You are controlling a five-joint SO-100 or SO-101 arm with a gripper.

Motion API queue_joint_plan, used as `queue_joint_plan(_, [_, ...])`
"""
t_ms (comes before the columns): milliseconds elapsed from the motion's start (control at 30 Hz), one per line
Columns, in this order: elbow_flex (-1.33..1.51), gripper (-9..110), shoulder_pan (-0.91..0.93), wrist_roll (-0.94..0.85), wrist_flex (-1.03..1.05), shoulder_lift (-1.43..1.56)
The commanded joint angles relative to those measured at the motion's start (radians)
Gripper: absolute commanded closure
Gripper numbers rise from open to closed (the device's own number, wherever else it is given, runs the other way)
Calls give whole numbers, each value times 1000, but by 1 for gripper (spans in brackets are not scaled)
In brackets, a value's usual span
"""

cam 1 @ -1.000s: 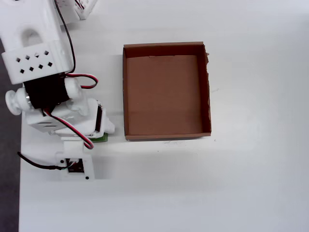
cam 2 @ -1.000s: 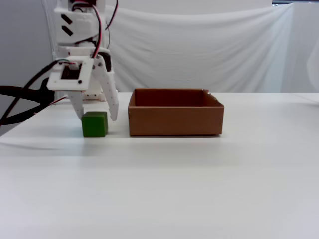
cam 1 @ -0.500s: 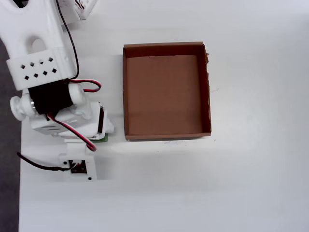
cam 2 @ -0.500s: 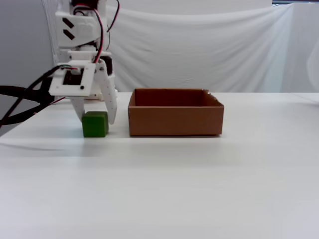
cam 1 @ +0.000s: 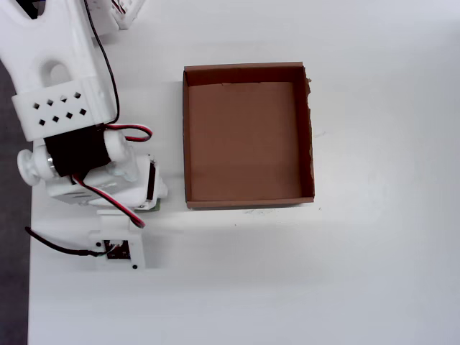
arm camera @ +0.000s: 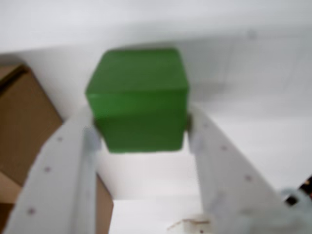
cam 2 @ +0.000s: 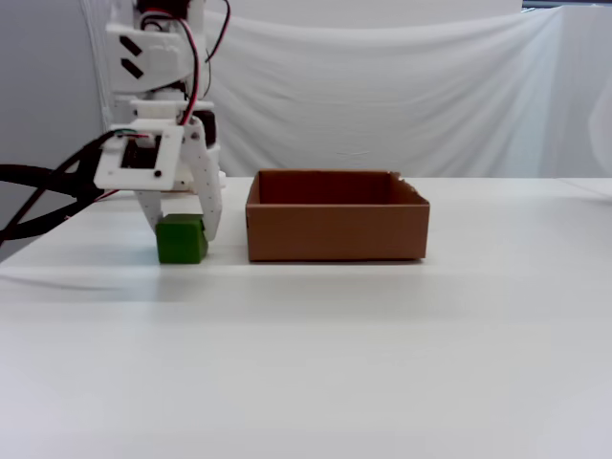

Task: Grasp a green cube and put it in a box.

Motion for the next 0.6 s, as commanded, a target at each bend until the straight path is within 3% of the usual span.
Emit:
queue_joint_plan(0, [-49, 84, -8, -5, 2, 14])
queue_joint_plan(567, [34, 87, -9, 0, -15, 178])
